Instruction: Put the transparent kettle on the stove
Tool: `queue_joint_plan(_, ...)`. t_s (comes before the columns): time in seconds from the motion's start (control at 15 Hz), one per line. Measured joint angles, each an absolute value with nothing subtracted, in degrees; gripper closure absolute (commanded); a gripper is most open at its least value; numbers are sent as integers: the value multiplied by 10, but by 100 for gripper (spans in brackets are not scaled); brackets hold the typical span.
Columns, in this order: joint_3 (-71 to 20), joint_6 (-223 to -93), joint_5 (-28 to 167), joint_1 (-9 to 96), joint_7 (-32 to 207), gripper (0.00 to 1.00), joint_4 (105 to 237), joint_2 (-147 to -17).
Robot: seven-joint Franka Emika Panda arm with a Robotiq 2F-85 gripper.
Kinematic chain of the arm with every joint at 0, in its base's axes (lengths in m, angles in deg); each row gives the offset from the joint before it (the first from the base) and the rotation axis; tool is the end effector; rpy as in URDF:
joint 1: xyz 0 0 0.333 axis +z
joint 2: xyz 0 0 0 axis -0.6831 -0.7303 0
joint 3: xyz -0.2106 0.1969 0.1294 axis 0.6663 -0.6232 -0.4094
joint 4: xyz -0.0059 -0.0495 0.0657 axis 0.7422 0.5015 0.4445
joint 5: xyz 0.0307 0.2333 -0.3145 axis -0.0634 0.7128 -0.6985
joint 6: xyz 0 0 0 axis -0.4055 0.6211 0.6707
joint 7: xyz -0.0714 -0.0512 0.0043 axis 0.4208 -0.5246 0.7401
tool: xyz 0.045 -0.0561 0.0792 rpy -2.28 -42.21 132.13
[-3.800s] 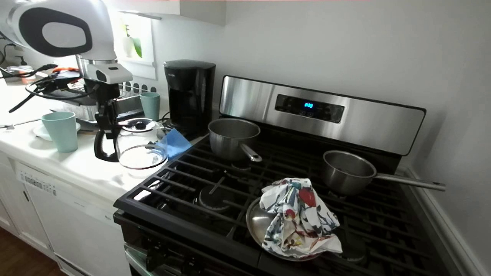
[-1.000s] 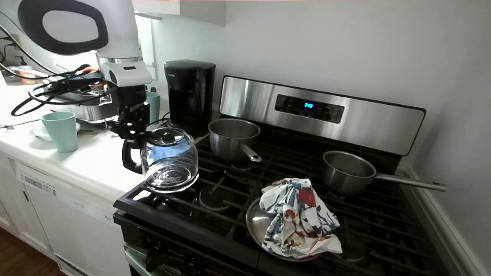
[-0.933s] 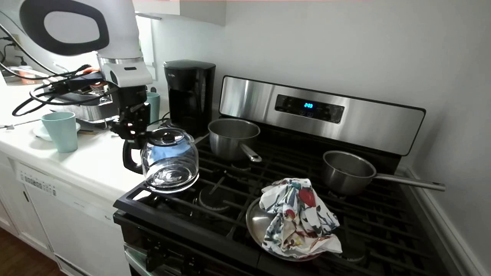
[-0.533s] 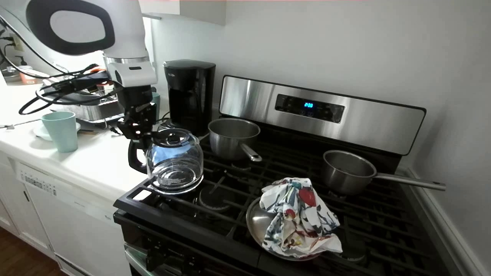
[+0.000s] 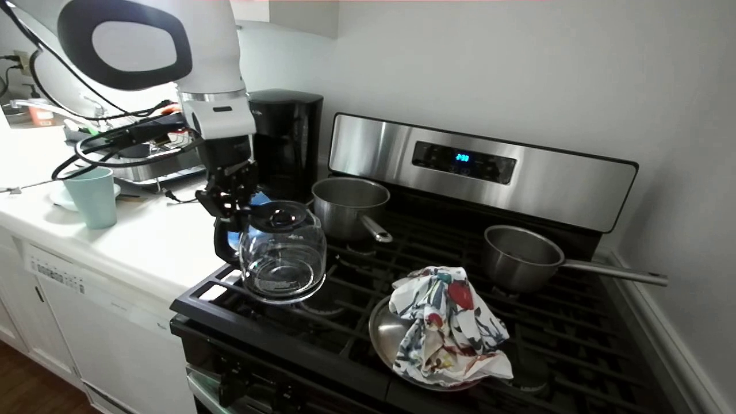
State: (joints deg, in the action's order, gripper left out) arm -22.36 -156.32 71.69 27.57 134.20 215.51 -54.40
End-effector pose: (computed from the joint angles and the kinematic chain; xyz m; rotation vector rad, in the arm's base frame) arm 0.4431 -0.1827 0.4066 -2.4829 1.8344 -0.1803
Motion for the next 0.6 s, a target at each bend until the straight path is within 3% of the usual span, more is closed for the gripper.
queue_joint_plan(0.6, -200, -1569, 715, 275, 1341, 92, 2111, -585)
